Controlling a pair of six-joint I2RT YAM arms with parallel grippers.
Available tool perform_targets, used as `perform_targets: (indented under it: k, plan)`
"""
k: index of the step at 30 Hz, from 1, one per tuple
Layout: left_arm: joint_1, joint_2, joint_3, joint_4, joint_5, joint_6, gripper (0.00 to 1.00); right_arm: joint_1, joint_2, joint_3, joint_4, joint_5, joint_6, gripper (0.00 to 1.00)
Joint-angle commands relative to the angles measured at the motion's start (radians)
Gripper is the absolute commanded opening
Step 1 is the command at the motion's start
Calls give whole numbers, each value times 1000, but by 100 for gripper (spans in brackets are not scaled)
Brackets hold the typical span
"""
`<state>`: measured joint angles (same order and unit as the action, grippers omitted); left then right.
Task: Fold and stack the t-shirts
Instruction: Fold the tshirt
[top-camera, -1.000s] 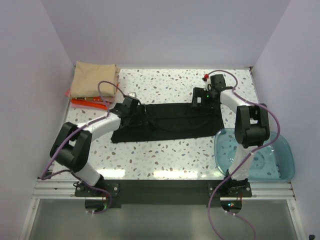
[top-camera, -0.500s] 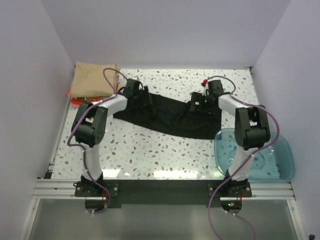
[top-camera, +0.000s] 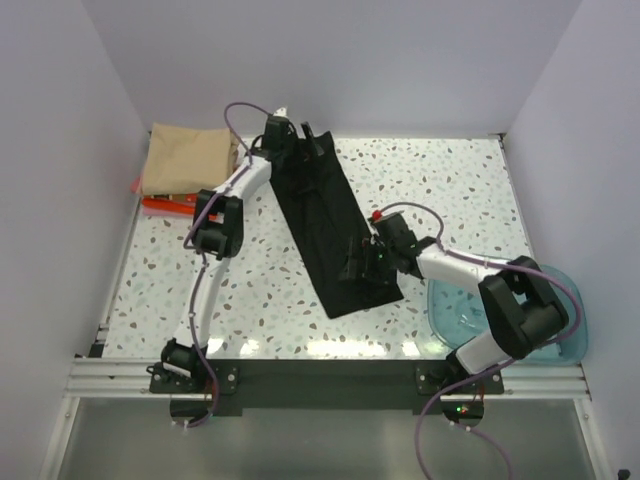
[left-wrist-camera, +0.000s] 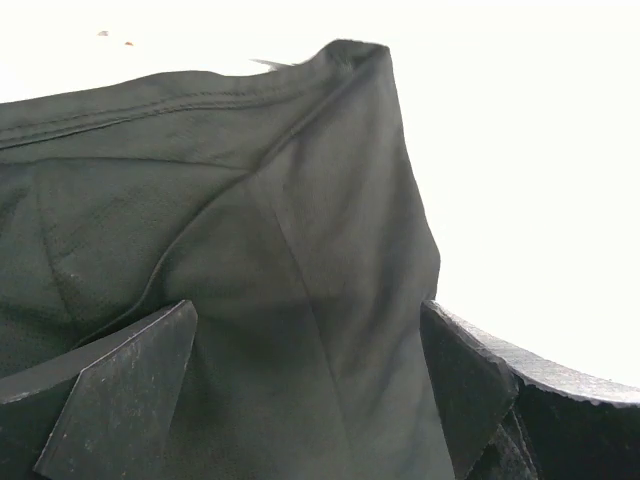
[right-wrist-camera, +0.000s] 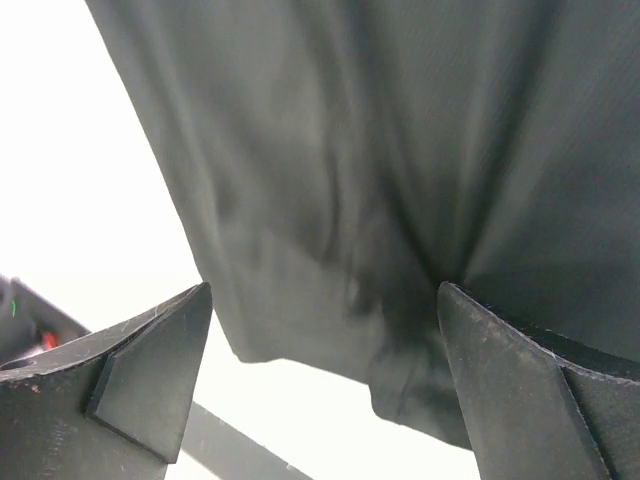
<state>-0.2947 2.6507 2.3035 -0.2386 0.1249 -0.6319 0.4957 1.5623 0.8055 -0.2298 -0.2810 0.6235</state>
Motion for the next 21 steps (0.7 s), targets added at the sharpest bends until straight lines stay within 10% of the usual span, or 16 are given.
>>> perform_targets:
  k: [1,12,21]
  plan:
    - [12,120,-13,-41,100,-100,100,105,-41,-95,-34,-15,148,99]
    - [-17,238,36,380,415,-226,100,267,-199,-20,-111,103,136,99]
    - [-103,149,10,409,403,-92,100,270,-275,28,-183,241,105,99]
